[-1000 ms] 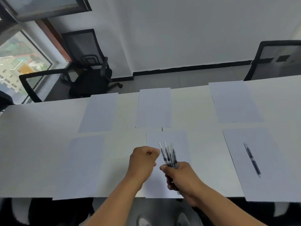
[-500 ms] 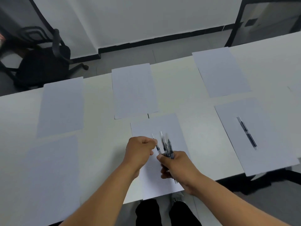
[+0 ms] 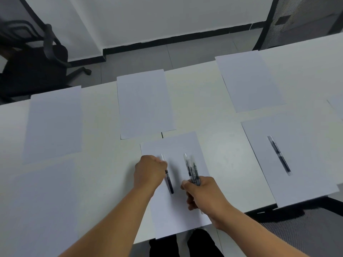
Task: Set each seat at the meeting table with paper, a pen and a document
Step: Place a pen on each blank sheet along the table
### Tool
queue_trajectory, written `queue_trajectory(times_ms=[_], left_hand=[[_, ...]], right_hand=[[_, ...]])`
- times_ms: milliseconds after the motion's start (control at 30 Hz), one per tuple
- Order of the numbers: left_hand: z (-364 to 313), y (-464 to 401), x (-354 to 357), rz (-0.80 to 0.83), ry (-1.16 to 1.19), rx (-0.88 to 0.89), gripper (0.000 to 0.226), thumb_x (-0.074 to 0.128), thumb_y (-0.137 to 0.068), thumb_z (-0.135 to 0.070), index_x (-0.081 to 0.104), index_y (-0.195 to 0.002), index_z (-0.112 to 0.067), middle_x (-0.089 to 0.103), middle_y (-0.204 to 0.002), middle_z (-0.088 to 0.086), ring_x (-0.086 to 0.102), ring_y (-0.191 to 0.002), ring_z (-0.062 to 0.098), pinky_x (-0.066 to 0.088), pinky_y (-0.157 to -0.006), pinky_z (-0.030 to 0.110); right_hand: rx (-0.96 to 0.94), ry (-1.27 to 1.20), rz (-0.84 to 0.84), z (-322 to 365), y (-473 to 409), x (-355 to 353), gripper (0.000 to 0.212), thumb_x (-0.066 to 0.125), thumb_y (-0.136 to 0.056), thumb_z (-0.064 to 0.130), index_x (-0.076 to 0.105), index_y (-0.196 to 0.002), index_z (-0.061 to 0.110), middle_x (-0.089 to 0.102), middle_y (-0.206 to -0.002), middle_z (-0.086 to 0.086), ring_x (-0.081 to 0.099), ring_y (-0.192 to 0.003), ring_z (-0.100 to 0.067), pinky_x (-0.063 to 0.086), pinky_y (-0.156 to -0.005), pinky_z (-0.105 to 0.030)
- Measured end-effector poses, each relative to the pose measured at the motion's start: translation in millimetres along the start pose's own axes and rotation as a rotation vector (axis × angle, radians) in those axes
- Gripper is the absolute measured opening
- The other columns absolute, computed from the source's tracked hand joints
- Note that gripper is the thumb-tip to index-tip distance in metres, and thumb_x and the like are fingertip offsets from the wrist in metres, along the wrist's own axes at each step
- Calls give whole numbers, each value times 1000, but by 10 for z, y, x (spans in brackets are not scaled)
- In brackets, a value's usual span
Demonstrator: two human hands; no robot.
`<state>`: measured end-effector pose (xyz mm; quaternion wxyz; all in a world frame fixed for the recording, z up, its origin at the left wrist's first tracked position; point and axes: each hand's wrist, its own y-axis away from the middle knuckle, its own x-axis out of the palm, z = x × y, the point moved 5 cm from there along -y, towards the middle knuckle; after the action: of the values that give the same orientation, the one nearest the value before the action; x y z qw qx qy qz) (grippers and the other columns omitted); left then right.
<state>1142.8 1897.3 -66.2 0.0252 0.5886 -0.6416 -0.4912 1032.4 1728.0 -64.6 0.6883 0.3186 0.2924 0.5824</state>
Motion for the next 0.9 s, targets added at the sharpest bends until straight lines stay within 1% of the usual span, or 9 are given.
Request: queue_trajectory(times_ms=[100, 200, 300, 467, 567, 767, 900], left_hand=[[-26, -8, 45, -22, -98, 29, 21, 71, -92, -28, 75, -80, -11, 79, -70, 4, 78, -78, 29, 66, -80, 43], [-15, -10, 85, -32, -113, 31, 21, 74, -94, -28, 74, -82, -12, 80, -76, 9, 78, -83, 31, 65, -83, 43], [10, -3, 85, -49, -112, 27, 23, 77, -93, -28, 67, -76, -16, 80, -77, 8, 79, -84, 30, 65, -85, 46], [29, -4, 71, -69, -122, 37, 31, 79, -91, -28, 64, -69, -14, 80, -76, 11, 80, -82, 32, 66, -83, 47], [48, -4, 68, -75, -122, 44, 33, 79, -91, -28, 61, -66, -17, 80, -79, 15, 80, -82, 35, 67, -81, 49], [41, 1, 41, -77, -109, 48, 31, 80, -91, -31, 63, -69, -19, 80, -83, 18, 79, -83, 37, 66, -79, 47], [25, 36, -12, -91, -108, 49, 28, 79, -89, -37, 63, -72, -21, 79, -86, 21, 77, -81, 39, 65, -79, 49]], right_hand=[[7, -5, 4, -22, -30, -39, 27, 66, -98, 14, 69, -101, -13, 56, -67, -8, 58, -59, -23, 56, -61, -33], [12, -11, 12, -44, -38, -70, 27, 66, -98, 15, 70, -100, -11, 57, -67, -7, 58, -60, -22, 57, -62, -33], [14, -14, 18, -53, -37, -83, 26, 66, -98, 16, 71, -99, -10, 58, -67, -7, 59, -59, -21, 57, -61, -34], [13, -15, 21, -72, -43, -100, 27, 67, -98, 16, 71, -100, -11, 58, -67, -6, 59, -59, -22, 56, -59, -33], [11, -10, 24, -75, -40, -103, 27, 67, -99, 16, 71, -99, -10, 58, -67, -6, 59, -59, -22, 55, -59, -34], [3, -17, 26, -64, -12, -119, 24, 67, -99, 15, 73, -97, -8, 58, -67, -7, 59, -59, -23, 55, -59, -33], [-11, -16, 35, -28, 49, -135, 23, 67, -99, 16, 74, -97, -6, 59, -67, -6, 60, -61, -22, 56, -60, -32]])
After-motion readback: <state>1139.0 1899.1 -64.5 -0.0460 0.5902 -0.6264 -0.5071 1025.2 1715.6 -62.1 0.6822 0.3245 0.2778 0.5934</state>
